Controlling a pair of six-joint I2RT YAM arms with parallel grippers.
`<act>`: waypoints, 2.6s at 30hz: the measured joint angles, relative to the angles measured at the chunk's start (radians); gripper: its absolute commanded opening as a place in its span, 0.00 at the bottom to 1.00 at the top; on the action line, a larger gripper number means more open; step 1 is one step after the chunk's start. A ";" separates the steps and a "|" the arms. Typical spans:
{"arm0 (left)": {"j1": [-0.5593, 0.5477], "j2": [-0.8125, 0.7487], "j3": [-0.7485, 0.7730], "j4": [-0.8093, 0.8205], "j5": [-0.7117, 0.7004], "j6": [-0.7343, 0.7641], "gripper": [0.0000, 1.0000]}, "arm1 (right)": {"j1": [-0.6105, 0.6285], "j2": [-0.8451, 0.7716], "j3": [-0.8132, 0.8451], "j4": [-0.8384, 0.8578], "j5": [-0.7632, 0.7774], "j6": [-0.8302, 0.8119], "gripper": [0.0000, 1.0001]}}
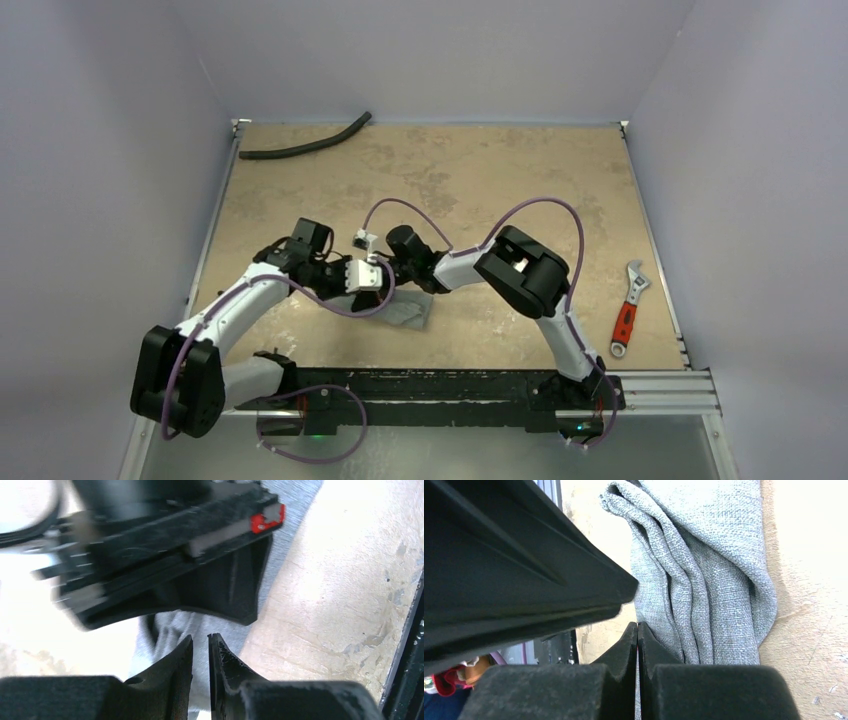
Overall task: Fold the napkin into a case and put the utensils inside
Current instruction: Fold the 2/3-rectangle-folded napkin at the center of the board, then stuff the top corner of the smaller-rectangle-folded napkin into the folded napkin.
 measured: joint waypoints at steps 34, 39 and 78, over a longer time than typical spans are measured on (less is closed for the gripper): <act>0.196 0.215 0.243 -0.142 0.192 -0.222 0.32 | -0.121 -0.131 0.026 -0.672 -0.123 -0.498 0.00; 0.125 0.217 0.241 -0.057 0.217 -0.320 0.28 | -0.120 -0.142 0.027 -0.698 -0.108 -0.515 0.00; -0.006 0.256 0.095 0.213 0.036 -0.531 0.00 | -0.124 -0.193 -0.062 -0.520 -0.079 -0.235 0.00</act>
